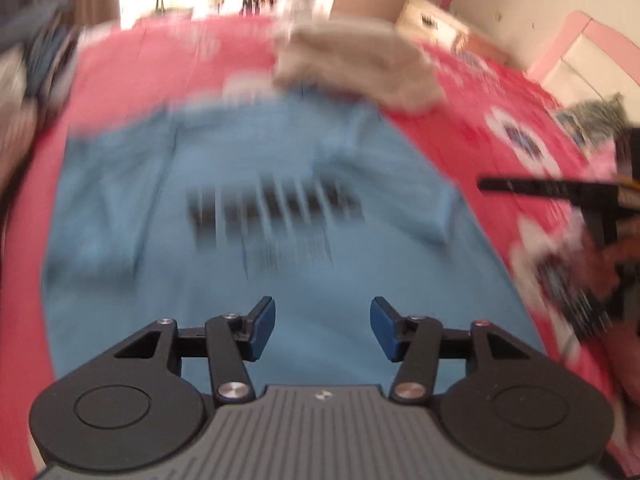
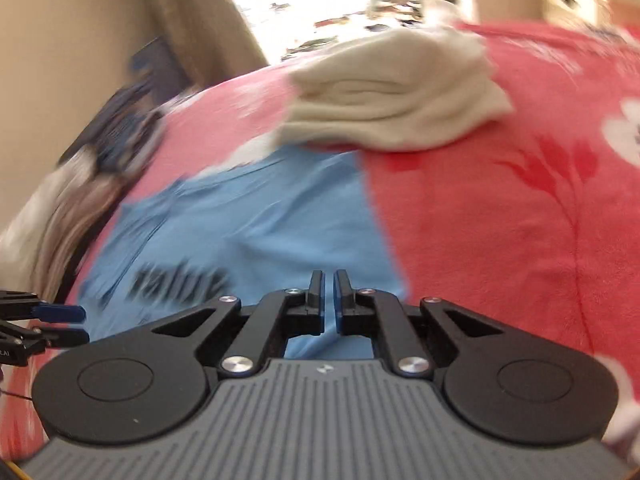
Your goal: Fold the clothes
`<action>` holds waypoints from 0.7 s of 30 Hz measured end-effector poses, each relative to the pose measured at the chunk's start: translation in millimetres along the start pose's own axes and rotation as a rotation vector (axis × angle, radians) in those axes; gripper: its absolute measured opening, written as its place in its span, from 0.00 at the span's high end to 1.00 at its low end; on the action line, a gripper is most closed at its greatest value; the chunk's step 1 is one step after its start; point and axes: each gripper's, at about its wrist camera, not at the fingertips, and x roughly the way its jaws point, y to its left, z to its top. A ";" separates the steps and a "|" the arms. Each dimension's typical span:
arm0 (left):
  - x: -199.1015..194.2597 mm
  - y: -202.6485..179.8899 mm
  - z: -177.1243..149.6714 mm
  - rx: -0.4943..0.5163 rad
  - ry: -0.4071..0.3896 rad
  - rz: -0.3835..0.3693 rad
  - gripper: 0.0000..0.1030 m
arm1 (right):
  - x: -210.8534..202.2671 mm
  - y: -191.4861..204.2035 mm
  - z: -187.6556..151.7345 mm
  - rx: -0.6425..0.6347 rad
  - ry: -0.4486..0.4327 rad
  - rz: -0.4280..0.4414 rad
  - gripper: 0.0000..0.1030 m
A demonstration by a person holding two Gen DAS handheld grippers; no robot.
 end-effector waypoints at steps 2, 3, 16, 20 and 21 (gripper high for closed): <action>-10.3 -0.7 -44.3 -0.045 0.055 -0.018 0.48 | -7.0 17.2 -24.3 -0.055 0.081 0.006 0.95; -15.4 -1.1 -66.4 -0.067 0.083 -0.027 0.48 | -9.8 21.1 -38.3 -0.063 0.122 0.000 0.95; -54.5 34.2 -182.3 -0.351 0.181 0.015 0.50 | -116.9 29.1 -169.5 0.122 0.290 -0.090 0.94; -59.3 22.9 -181.9 -0.303 0.133 0.156 0.48 | -105.4 47.3 -161.7 0.161 0.226 -0.001 0.94; -58.4 20.8 -182.4 -0.289 0.127 0.192 0.48 | -94.8 48.8 -162.9 0.172 0.242 0.007 0.94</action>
